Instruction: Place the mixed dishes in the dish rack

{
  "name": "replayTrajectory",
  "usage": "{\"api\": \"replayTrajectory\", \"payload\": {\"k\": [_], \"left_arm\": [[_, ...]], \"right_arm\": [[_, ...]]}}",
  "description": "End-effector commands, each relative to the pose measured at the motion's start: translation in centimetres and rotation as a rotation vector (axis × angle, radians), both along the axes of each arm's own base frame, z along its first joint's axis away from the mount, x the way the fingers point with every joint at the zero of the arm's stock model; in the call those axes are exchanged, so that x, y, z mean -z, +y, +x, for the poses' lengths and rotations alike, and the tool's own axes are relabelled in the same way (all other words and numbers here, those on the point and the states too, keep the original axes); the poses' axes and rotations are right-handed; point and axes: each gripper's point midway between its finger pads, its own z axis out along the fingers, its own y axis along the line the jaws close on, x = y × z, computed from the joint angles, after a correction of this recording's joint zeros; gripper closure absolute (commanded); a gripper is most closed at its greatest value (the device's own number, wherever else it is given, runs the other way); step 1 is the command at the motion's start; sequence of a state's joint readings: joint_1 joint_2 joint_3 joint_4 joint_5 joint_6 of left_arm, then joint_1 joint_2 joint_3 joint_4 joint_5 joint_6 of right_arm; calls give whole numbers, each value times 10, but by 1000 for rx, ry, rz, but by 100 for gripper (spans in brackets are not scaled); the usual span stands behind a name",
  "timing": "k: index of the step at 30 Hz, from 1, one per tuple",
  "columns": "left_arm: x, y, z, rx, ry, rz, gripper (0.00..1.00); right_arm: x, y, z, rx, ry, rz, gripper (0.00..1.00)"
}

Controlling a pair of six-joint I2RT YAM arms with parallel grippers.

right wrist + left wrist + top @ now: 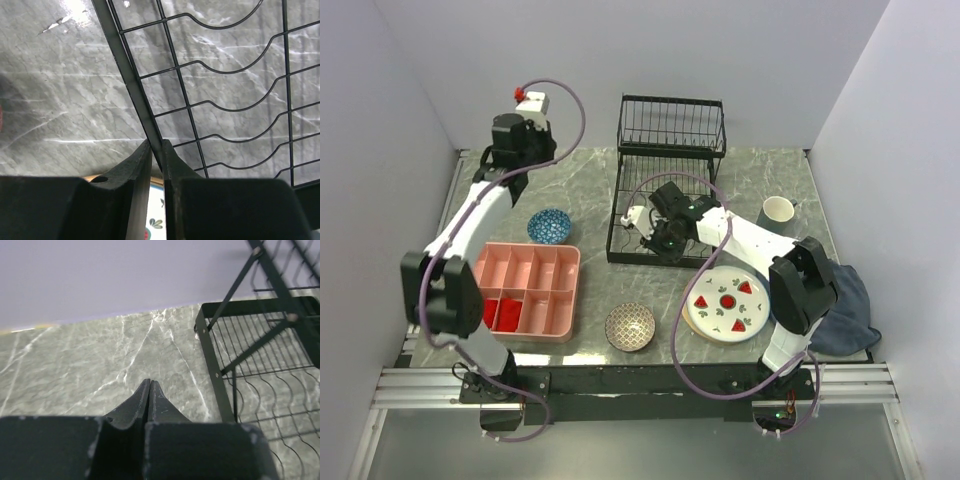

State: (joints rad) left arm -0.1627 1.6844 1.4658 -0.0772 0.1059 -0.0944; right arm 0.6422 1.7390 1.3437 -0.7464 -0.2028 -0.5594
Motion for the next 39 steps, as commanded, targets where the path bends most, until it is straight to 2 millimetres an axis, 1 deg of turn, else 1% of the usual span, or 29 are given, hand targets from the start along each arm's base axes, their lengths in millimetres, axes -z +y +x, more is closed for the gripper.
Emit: {"api": "replayTrajectory", "payload": {"k": [1, 2, 3, 4, 6, 7, 8, 10, 11, 12, 13, 15, 16, 17, 19, 20, 21, 22, 23, 24, 25, 27, 30, 31, 32, 34, 35, 37, 39], "left_arm": [[-24, 11, -35, -27, -35, 7, 96], [-14, 13, -43, -27, -16, 21, 95], [-13, 15, -49, -27, -13, 30, 95], [-12, 16, -60, -16, -13, 36, 92], [-7, 17, -70, 10, -12, 70, 85], [-6, 17, -76, 17, -8, 81, 67], [1, 19, -80, 15, 12, 84, 56], [10, 23, -85, 25, 43, 128, 37], [8, 23, -85, 40, 43, 142, 34], [9, 23, -86, 47, 51, 151, 32], [5, 23, -85, 45, 47, 155, 28], [3, 24, -86, 44, 60, 156, 26], [-5, 23, -85, 47, 46, 151, 24], [-7, 23, -86, 50, 54, 149, 23], [-19, 23, -89, 59, 35, 154, 21], [-20, 23, -91, 59, 32, 157, 20], [-28, 25, -95, 54, 10, 159, 20], [-20, 27, -99, 60, 18, 174, 19], [-19, 27, -101, 63, 14, 178, 19], [-22, 29, -104, 59, -5, 179, 19], [-16, 29, -106, 57, 7, 176, 19], [-16, 31, -109, 53, 5, 160, 19], [-18, 27, -114, 73, 4, 132, 19], [-17, 25, -116, 91, 10, 132, 19], [-17, 24, -118, 95, 9, 133, 19], [-15, 26, -121, 92, 17, 141, 19], [-14, 26, -122, 93, 18, 144, 19], [-12, 27, -125, 94, 20, 154, 19], [-11, 28, -126, 92, 21, 155, 19]], "right_arm": [[1, 7, -6, 3, 8, 21, 100], [6, 4, -7, -1, 10, 6, 100], [9, 2, -5, -8, 4, -8, 100], [10, 1, -4, -11, 2, -18, 100], [15, -1, -5, -24, 3, -34, 100], [16, -2, -5, -27, -1, -40, 100], [16, -3, -4, -26, -5, -45, 99], [17, -4, 1, -11, -26, -55, 86], [14, -3, 5, -4, -39, -55, 72], [11, -3, 8, 4, -53, -52, 68], [8, -4, 10, 8, -67, -57, 65], [-2, -4, 13, 8, -91, -48, 59], [-10, -2, 14, 6, -102, -37, 58], [-23, -2, 10, -3, -113, -14, 55], [-38, -3, 5, -11, -131, 13, 53], [-55, -5, 1, -13, -165, 45, 50], [-60, -7, -2, -10, -178, 56, 49], [-59, -12, -7, -4, -177, 54, 48], [-64, -16, -11, -1, -190, 59, 47], [-62, -21, -13, 0, -193, 48, 46], [-50, -27, -18, -4, -181, 23, 46], [-41, -30, -13, -12, -197, -9, 46], [-29, -27, -4, -50, -190, -42, 46], [-32, -23, 1, -65, -194, -40, 46], [-24, -24, 1, -84, -160, -64, 46], [-28, -17, 7, -96, -155, -49, 46], [-23, -17, 9, -105, -147, -60, 46], [-26, -17, 17, -107, -163, -72, 46], [-18, -19, 19, -110, -140, -96, 47]]}}
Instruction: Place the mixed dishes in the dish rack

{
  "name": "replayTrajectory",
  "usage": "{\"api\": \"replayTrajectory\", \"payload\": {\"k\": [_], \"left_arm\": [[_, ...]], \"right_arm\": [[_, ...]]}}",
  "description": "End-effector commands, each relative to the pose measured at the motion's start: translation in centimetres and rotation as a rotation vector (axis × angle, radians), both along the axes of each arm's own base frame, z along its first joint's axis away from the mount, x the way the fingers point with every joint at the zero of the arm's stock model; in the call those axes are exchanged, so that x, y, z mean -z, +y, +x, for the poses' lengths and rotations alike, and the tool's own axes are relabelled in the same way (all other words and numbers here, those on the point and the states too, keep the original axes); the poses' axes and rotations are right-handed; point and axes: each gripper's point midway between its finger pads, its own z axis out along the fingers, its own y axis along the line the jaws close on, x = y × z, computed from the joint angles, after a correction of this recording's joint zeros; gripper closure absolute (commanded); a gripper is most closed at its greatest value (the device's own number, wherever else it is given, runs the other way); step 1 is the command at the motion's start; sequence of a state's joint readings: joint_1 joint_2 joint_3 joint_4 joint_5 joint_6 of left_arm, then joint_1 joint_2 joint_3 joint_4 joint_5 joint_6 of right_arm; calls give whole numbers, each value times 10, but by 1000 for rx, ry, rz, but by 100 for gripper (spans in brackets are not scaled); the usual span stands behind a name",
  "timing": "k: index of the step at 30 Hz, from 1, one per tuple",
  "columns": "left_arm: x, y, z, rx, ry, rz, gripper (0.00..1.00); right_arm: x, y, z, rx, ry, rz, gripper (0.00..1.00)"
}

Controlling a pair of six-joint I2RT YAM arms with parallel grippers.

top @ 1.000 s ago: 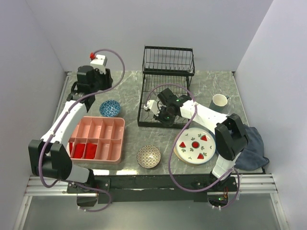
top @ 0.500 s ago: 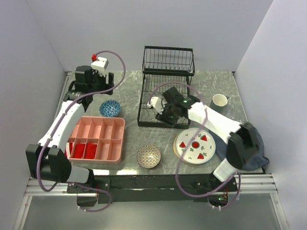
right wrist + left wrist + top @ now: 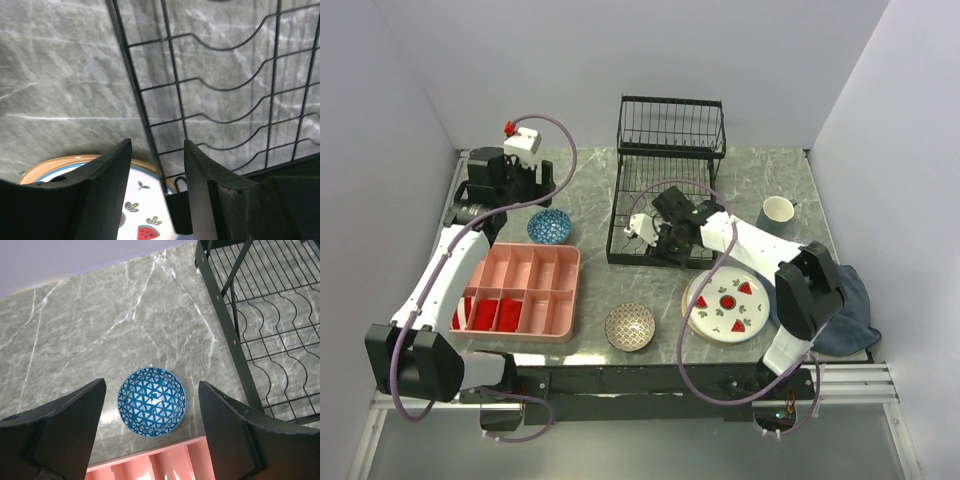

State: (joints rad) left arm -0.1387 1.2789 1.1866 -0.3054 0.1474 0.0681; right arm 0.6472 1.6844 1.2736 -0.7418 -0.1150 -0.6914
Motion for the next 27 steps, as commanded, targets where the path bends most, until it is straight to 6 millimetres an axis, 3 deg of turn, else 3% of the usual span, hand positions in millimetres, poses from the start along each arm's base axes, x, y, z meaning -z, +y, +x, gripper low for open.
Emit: {"api": "replayTrajectory", "payload": {"k": [1, 5, 7, 10, 21, 23, 24, 26, 27], "left_arm": [[-11, -1, -9, 26, -38, 4, 19], [-5, -1, -10, 30, -23, 6, 19], [-3, -2, -10, 33, -19, 7, 19], [1, -2, -9, 31, -9, 6, 19], [16, -2, -9, 37, 28, -1, 19], [19, -3, -9, 45, 34, -3, 19], [22, -4, -9, 49, 41, -1, 18], [27, -6, -9, 65, 55, -3, 18], [25, -8, -9, 74, 53, -6, 18]], "right_arm": [[-18, 5, 23, -30, -46, 4, 53], [-13, 7, 19, -84, -1, 3, 82], [-13, 7, 19, -124, -2, 1, 92], [-8, 2, 20, -173, 14, -16, 100], [8, -34, 4, -292, 74, -113, 100], [6, -39, 15, -270, 29, -116, 98], [4, -38, 19, -257, 15, -109, 81], [-5, -32, 26, -208, -7, -69, 66], [-24, -29, 34, -147, -41, -22, 58]]}}
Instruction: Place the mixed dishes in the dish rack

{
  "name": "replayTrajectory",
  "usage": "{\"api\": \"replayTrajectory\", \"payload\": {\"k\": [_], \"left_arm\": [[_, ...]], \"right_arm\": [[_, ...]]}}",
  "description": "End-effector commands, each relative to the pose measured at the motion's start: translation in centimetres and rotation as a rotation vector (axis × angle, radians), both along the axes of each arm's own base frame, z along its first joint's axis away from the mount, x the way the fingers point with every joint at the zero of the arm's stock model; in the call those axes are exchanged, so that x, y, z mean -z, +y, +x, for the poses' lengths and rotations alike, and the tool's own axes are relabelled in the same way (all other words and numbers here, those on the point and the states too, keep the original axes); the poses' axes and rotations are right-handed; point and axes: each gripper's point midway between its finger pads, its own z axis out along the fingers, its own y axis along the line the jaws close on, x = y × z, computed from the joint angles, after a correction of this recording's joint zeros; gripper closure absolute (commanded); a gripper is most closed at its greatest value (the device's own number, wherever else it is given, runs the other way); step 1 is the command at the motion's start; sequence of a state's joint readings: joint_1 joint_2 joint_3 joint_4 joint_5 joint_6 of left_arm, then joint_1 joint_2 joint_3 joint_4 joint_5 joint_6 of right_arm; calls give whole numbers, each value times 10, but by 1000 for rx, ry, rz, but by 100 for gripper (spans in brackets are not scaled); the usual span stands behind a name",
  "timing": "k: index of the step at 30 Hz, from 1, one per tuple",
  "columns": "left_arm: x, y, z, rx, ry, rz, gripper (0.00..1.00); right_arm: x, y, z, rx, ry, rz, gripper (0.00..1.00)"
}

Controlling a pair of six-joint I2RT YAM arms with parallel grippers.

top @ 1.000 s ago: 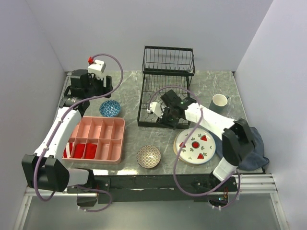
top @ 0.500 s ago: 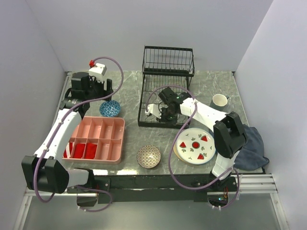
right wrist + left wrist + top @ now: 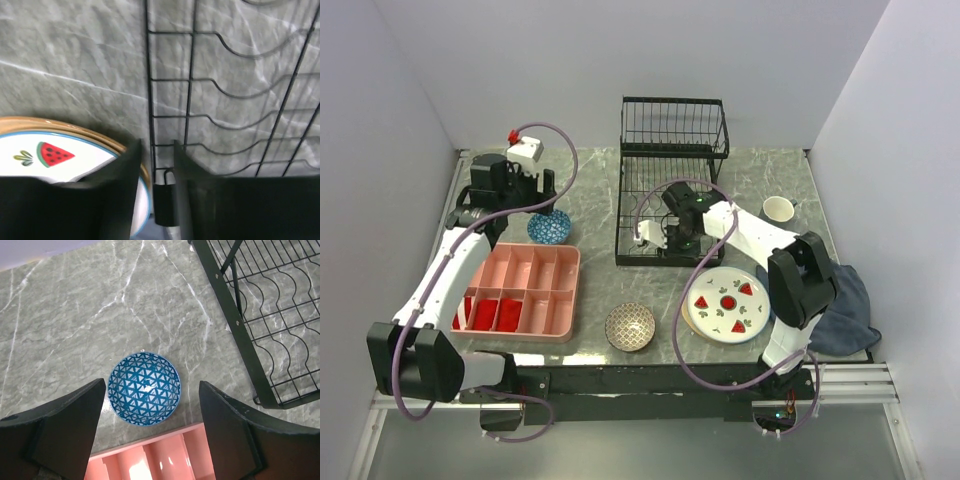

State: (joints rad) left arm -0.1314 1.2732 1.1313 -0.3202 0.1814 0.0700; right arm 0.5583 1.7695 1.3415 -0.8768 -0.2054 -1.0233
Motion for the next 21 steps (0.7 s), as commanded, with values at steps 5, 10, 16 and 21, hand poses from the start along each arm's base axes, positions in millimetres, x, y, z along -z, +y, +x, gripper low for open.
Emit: {"api": "replayTrajectory", "payload": {"k": [5, 10, 16, 21], "left_arm": [[-11, -15, 0, 93, -21, -30, 16], [-16, -20, 2, 109, -28, -59, 10], [-20, -27, 4, 128, -24, -97, 12], [-18, -28, 7, 119, -15, -108, 12]], "right_arm": [[-109, -10, 44, 341, -159, 293, 48], [-125, -85, 67, 649, -198, 335, 39], [-105, -144, 96, 893, -195, 272, 40], [-89, -173, 114, 956, -206, 201, 41]]}}
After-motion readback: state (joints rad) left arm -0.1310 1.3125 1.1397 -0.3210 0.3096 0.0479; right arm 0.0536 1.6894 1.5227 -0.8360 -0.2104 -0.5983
